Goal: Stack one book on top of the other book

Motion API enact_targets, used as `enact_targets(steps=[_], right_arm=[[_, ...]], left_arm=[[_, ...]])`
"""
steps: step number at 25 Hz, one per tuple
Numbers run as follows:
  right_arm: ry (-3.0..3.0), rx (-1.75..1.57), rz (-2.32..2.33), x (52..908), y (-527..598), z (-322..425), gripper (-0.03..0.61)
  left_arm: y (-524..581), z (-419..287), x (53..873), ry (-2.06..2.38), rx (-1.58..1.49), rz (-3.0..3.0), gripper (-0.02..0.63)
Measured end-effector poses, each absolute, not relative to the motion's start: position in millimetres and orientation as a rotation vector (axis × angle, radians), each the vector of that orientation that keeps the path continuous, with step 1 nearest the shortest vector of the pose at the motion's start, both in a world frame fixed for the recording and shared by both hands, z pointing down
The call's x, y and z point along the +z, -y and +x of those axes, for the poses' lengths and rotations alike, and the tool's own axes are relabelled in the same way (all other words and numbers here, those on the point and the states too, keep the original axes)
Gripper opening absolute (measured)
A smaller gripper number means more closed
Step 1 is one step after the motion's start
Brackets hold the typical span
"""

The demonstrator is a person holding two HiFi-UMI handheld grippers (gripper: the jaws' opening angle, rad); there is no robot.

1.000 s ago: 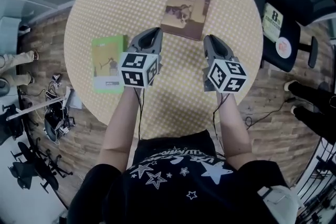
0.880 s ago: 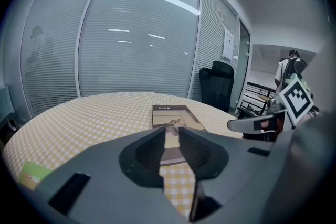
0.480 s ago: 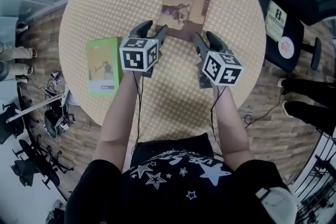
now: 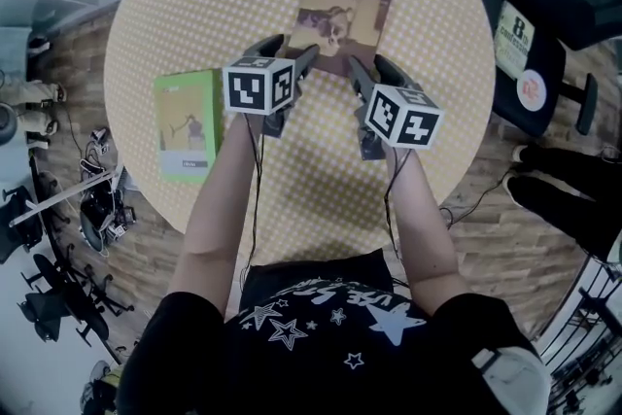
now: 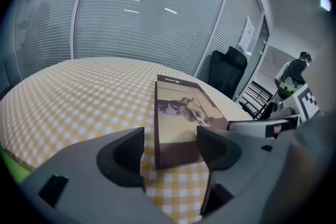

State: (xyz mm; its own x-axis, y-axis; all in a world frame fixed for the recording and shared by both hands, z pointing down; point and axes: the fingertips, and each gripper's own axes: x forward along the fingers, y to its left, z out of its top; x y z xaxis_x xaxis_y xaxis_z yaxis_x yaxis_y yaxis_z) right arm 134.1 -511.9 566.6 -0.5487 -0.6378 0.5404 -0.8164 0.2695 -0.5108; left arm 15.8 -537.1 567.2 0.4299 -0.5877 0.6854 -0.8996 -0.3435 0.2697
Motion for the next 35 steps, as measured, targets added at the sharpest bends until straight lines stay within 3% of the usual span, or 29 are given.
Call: enact_targets(steps=[7,13,35], right_arm=[[2.254,1.103,1.333,574,515,134,0.21],[2.243,1.109,1.332,574,516,133,0.21],[2.296,1.068,1.347,557,484,138,0.209]], left_arm=[[539,16,573,1.2,0.609,2.044,0.327],[538,26,568,1.146,0.592,2.094,0.239],[498,24,552,1.195,0.409,2.033,0.202]])
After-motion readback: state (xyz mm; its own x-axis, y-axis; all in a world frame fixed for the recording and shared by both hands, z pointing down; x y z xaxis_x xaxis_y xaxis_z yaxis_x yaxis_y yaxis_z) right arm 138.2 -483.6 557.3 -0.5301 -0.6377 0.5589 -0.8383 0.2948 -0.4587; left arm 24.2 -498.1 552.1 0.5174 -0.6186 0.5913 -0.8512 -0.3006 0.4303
